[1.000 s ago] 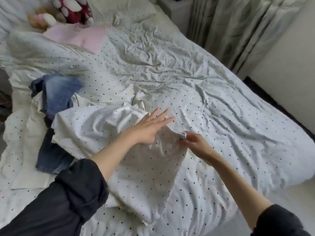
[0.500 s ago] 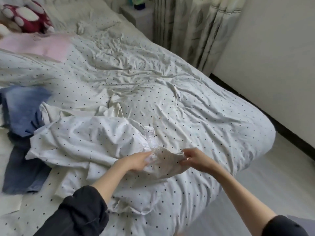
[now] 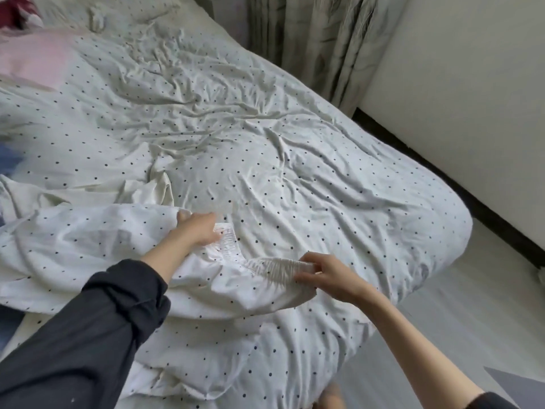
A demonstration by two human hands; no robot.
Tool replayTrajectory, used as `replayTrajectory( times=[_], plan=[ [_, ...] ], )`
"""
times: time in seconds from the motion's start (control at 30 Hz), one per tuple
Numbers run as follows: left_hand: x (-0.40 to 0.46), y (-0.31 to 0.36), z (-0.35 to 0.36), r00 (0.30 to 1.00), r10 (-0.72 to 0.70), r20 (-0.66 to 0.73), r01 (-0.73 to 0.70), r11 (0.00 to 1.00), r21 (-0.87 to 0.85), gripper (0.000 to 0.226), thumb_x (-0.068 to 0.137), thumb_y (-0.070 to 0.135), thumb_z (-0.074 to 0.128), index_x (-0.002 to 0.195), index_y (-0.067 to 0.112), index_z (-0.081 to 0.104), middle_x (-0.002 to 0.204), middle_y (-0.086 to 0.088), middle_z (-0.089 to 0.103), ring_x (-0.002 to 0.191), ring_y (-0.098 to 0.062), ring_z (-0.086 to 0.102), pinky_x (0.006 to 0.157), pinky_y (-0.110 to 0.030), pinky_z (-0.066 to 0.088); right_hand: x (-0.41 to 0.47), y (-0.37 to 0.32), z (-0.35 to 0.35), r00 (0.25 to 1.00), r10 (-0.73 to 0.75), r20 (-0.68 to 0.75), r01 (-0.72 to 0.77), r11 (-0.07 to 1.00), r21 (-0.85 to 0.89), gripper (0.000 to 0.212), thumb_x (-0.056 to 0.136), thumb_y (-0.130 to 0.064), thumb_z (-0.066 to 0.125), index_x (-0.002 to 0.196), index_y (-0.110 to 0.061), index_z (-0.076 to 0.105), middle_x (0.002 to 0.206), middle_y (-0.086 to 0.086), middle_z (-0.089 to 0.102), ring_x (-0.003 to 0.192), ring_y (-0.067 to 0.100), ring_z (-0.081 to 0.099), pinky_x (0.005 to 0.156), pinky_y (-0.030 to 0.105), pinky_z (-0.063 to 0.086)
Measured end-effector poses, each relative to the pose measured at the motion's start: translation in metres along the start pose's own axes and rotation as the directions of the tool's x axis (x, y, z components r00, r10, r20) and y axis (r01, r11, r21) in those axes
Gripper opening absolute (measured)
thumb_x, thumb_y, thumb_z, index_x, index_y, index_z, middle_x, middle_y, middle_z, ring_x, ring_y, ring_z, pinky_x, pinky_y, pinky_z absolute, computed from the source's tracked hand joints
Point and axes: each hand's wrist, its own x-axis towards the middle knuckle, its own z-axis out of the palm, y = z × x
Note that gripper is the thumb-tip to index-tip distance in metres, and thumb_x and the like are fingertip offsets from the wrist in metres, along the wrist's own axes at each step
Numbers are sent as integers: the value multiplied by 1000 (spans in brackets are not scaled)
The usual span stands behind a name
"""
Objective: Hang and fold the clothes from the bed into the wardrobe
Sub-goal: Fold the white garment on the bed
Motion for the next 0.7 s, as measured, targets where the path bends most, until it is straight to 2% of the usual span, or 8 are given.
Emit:
replayTrajectory(
  times=[0.07,0.1,0.2,0.3,0.37,0.47,0.6,0.7],
  plan=[
    [4,6,-4,995,-79,-68,78,997,-17,25,92,35,51,111,19,57,118,-2,60,114,-22,51,90,-36,26,7,3,-24,999,-33,-23,34,997,64,14,88,-16,64,77,-17,55,71,-2,51,64,9,47,55,14,37],
    [11,17,-16,983,-119,-143,110,991,-70,22,93,33,51,109,20,59,117,-2,61,112,-22,52,90,-36,27,15,6,-45,998,-42,-35,47,990,136,15,88,-14,64,77,-15,54,71,1,51,65,10,48,57,15,40],
    [24,49,-58,890,-188,-416,80,961,-264,26,95,28,51,119,18,53,124,-4,55,116,-25,48,91,-37,26,35,14,-94,997,0,-79,27,936,351,7,90,-10,61,91,-3,58,76,9,58,69,17,58,59,30,51],
    [53,95,-116,760,-247,-602,2,926,-377,30,93,17,54,123,15,51,129,-7,52,120,-26,45,94,-40,28,62,32,-155,991,37,-132,25,896,443,5,91,-10,59,93,-5,58,74,5,59,61,8,60,51,27,52],
    [85,135,-156,703,-309,-641,-28,888,-459,28,93,12,53,121,14,52,126,-9,56,118,-28,47,94,-39,31,83,56,-203,983,73,-170,15,884,468,6,91,-11,59,90,-6,58,76,8,58,63,12,61,52,29,53],
    [134,199,-196,705,-327,-629,-72,850,-522,23,94,12,52,118,13,54,115,-9,62,106,-27,53,83,-33,32,115,93,-265,947,175,-271,-3,845,534,7,91,-12,58,92,-6,58,83,14,62,70,22,62,53,32,52],
    [199,274,-229,703,-315,-637,-107,839,-534,18,94,13,54,112,11,56,110,-12,62,101,-30,55,79,-34,36,158,138,-336,883,259,-390,5,828,560,10,90,-10,57,84,-2,57,72,8,58,65,21,58,56,34,48],
    [247,320,-246,709,-248,-660,-173,846,-504,19,94,12,53,113,11,56,113,-11,58,105,-31,53,83,-38,40,185,175,-368,829,345,-440,-7,793,609,16,88,-12,59,75,-5,52,67,6,51,63,21,53,60,37,45]
  ],
)
